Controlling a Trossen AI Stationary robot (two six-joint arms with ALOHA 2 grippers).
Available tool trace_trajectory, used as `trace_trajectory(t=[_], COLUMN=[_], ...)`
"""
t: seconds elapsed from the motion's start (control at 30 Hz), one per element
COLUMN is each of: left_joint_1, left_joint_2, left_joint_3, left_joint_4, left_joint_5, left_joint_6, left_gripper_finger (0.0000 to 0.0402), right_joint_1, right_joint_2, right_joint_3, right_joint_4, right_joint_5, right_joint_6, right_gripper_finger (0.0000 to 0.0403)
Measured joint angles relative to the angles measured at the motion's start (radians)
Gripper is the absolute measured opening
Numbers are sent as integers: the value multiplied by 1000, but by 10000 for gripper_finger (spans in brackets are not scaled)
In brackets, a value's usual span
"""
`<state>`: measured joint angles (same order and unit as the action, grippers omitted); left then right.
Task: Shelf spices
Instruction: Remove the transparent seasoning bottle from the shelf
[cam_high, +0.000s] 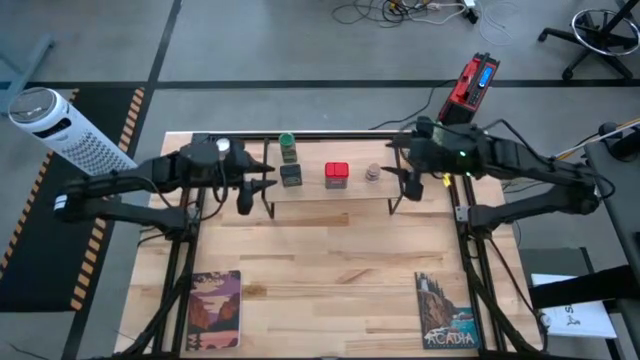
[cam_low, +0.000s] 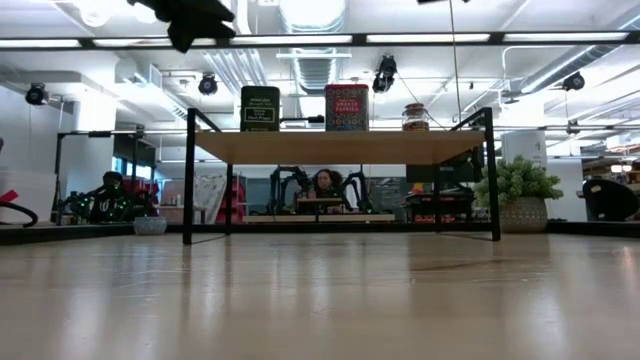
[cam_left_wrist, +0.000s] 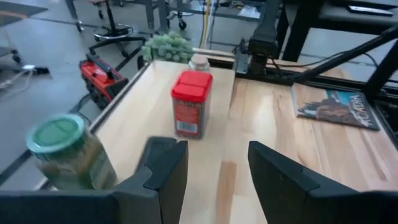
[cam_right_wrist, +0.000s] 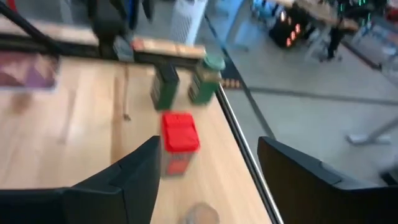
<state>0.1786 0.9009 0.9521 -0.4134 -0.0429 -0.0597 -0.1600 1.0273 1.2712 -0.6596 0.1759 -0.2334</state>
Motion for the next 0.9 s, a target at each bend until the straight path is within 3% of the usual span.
trace_trajectory(t=[0.47,0.9], left_joint_1=[0,-1], left_joint_2=[82,80], left_joint_3=[57,55], left_joint_4=[-46,-63], left_joint_5=[-2,-2], left_joint_6=[5,-5], left_gripper_finger=[178,182], right_joint_1=[-206,-227], right_joint_2=[198,318], right_joint_3=[29,29], right_joint_4=[-121,-200], right_joint_5=[-226,-237], right_joint_6=[-80,-120], right_gripper_finger=[249,252])
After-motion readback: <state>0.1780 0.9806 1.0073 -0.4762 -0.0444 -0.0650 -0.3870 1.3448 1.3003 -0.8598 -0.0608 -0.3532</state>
